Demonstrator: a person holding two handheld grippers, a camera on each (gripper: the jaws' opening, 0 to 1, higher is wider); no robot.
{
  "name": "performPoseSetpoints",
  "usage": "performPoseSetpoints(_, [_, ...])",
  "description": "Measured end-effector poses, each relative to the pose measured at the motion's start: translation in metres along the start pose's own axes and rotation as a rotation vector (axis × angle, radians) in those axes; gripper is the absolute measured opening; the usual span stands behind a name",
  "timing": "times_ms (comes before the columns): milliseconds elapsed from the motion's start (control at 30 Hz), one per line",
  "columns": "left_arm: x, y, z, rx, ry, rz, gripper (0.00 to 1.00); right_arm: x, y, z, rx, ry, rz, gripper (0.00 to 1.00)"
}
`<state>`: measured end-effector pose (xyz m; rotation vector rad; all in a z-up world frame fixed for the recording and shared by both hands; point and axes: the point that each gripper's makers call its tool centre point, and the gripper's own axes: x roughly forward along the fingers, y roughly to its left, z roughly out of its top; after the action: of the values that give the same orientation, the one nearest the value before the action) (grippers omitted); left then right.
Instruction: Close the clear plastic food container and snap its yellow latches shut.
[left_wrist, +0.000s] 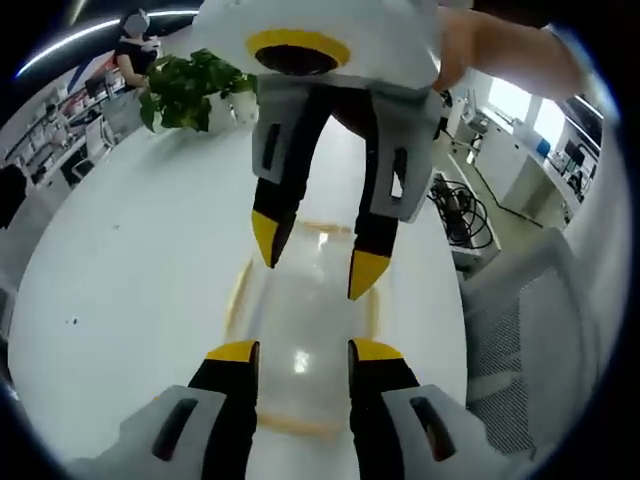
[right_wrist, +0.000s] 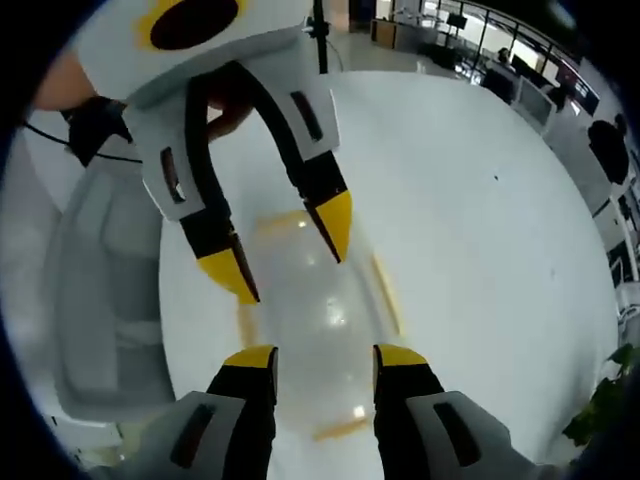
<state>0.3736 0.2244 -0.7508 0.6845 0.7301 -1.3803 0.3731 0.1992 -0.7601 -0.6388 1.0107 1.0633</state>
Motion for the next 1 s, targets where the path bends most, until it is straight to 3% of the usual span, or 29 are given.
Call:
performPoseSetpoints(467, [0.007,-0.005,-0.001,-0.013,-0.003,0.005,0.33,0.001,-0.003,0.009,0.000,-0.031,-0.005,0.36])
performPoseSetpoints(600, [0.007,-0.008,-0.002,0.001,0.006,0.012,0.33,0.001,-0.004,0.013,0.004,-0.041,-0.004,0.36])
performPoseSetpoints(700, [0.007,-0.009,-0.004,0.065,0.032,0.037,0.33,0.002,-0.006,0.014,-0.004,-0.040,-0.004,0.36])
performPoseSetpoints(1000, [0.006,-0.020,0.004,0.040,-0.002,0.015,0.34,0.002,-0.010,0.020,-0.023,-0.046,-0.005,0.36])
